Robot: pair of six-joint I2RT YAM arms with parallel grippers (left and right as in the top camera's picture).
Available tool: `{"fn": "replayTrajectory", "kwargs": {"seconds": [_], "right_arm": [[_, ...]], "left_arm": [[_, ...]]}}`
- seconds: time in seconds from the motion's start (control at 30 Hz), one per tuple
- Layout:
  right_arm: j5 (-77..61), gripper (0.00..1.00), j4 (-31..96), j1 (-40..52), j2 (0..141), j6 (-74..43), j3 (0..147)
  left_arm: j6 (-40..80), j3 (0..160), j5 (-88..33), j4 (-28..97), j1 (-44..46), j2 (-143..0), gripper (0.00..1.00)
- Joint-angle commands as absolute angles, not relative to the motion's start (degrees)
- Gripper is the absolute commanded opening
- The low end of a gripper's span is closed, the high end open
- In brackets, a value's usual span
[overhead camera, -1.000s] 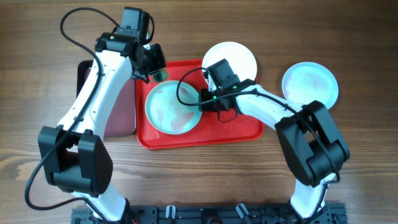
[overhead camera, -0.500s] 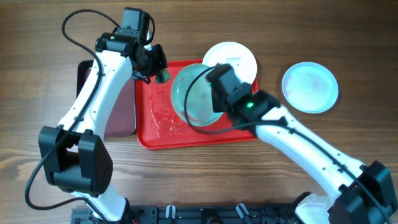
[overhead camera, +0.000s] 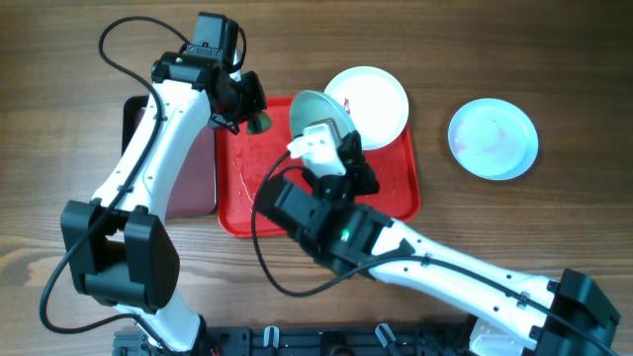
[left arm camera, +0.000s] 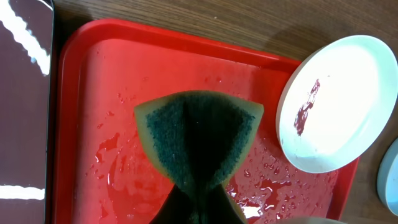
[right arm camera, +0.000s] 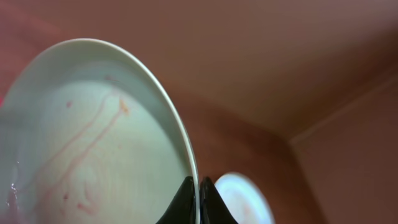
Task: Clean dirty plates on tray and stack at the side
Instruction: 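Lift the blue-rimmed plate with the right gripper and stack it on the cleaned plate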
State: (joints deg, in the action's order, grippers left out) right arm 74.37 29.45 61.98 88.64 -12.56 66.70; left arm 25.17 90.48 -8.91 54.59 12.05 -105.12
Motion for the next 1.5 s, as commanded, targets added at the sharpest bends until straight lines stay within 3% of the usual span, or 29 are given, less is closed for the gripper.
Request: {"fn": "replayTrajectory", "kwargs": {"seconds": [0.0,0.17,0.47,0.57,0.7,0.83,1.1,1.47], "right_arm": [[87.18,0.04,24.14,64.23,87.83,-2.33,67.29],[87.13,0.04,16.12,65.25,87.83,6.09,67.29],[87.05,0.04,15.92,65.3,87.83,4.91,67.07],[82.35,0.04,21.23,65.3,87.83,-1.06,67.05],[63.61,0.04,36.88,64.16,87.83,-21.1,67.05],[45.36,0.04,47.57,58.63,87.48,-38.68,67.07],[28.77,0.04,47.37,47.29,78.13,-35.94,67.07],[11.97,0.04,51.27,20.95,67.0,-31.42,67.05]], "left_arm": [[25.93,90.19,-9.76,54.96,11.99,-105.75,0.04],[25.93,90.19,-9.78,55.18,11.99,-105.75,0.04],[25.93,90.19,-9.78,55.18,11.99,-105.75,0.04],[25.93,90.19,-9.76,55.18,11.99,-105.75,0.04],[25.91,90.19,-9.78,55.2,11.99,-105.75,0.04],[25.91,90.19,-9.78,55.4,11.99,-105.75,0.04],[25.91,90.19,-9.54,56.86,11.99,-105.75,0.04],[25.91,90.19,-9.54,56.9,11.99,-105.75,0.04]]}}
